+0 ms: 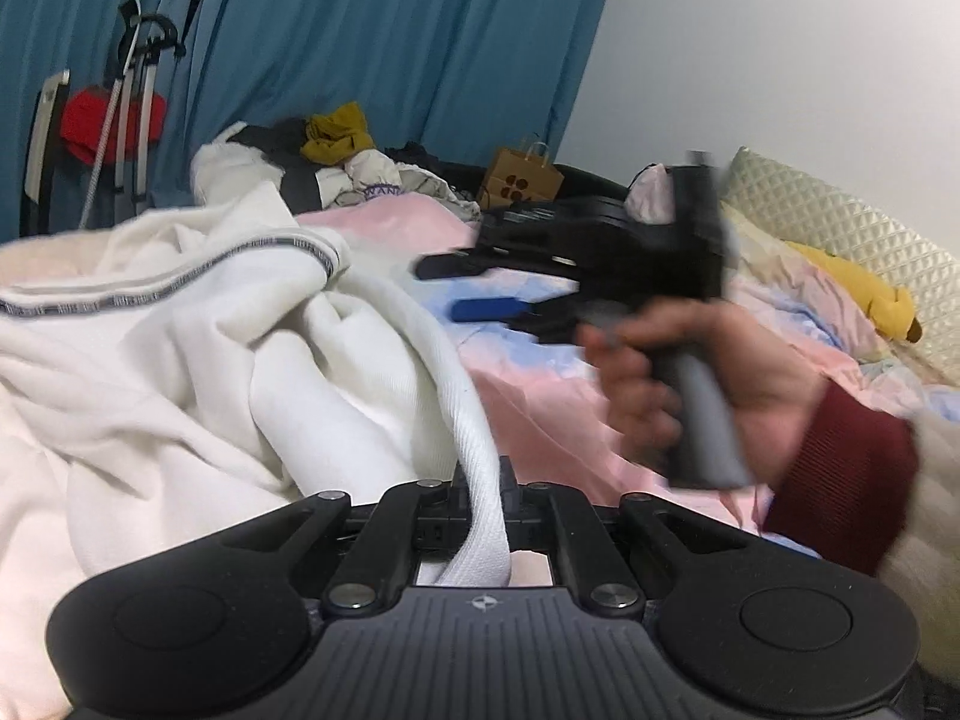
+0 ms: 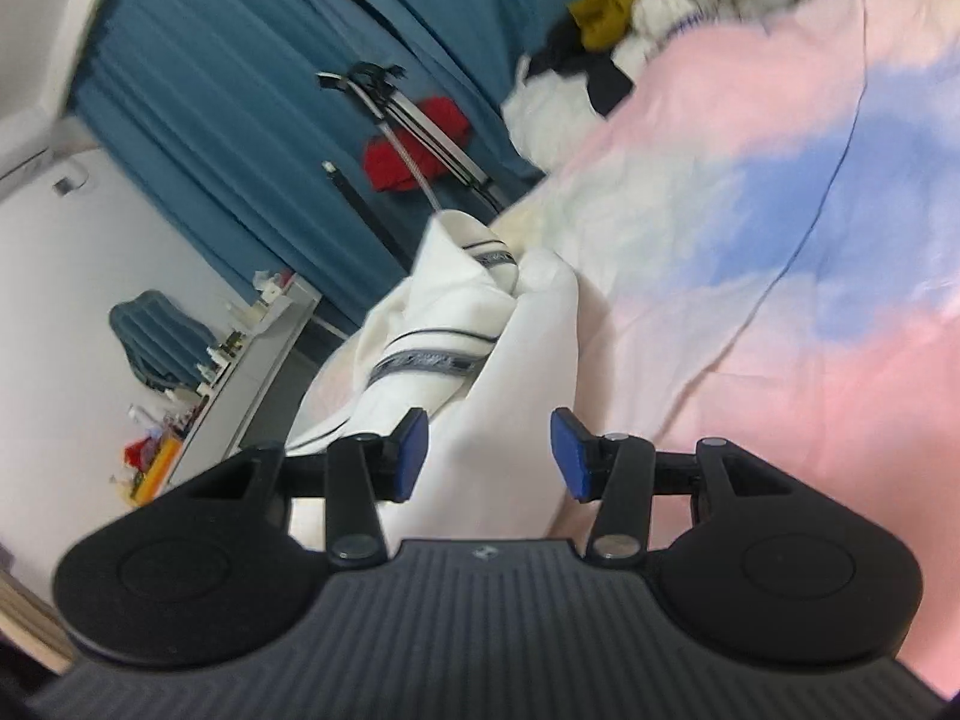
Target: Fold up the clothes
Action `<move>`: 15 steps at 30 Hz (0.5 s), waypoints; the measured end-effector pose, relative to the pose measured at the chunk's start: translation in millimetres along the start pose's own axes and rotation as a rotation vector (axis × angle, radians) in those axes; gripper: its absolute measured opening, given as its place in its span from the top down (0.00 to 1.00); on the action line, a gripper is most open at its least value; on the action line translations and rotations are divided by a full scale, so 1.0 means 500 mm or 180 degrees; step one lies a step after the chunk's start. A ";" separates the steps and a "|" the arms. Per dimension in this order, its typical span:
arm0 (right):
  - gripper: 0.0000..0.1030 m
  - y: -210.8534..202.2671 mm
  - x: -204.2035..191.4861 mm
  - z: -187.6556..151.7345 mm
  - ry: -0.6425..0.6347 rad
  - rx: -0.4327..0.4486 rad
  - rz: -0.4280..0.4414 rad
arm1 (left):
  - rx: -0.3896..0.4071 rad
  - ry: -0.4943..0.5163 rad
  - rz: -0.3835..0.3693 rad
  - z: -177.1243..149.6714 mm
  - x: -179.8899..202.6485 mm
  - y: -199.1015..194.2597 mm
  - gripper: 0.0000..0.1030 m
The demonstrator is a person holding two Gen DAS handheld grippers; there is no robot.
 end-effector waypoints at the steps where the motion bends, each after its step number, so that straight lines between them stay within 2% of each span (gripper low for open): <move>1: 0.53 0.026 0.008 0.003 0.0007 -0.0042 -0.0054 | -0.0037 -0.0021 -0.0013 -0.010 -0.004 0.006 0.95; 7: 0.53 0.150 0.027 0.014 -0.0130 -0.0196 -0.0052 | -0.0240 -0.0071 -0.0101 -0.053 -0.020 0.042 0.95; 11: 0.56 0.194 0.050 -0.004 -0.0277 -0.0232 -0.0150 | -0.0281 -0.0160 -0.0220 -0.058 -0.036 0.066 0.95; 13: 0.88 0.200 0.058 -0.016 -0.0289 -0.0223 -0.0138 | -0.0299 -0.0185 -0.0272 -0.062 -0.042 0.075 0.95; 15: 0.93 0.195 0.059 -0.022 -0.0317 -0.0183 -0.0175 | -0.0311 -0.0192 -0.0305 -0.064 -0.047 0.084 0.94</move>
Point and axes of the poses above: each gripper's, at about its wrist camera, not at the fingertips, and y roughly the way its jaws point, x to its right, z to its top, the point moved 9 cm from there along y, roughly the way its jaws point, and after that the axes turned 9 degrees about x, right-handed, at the moved point
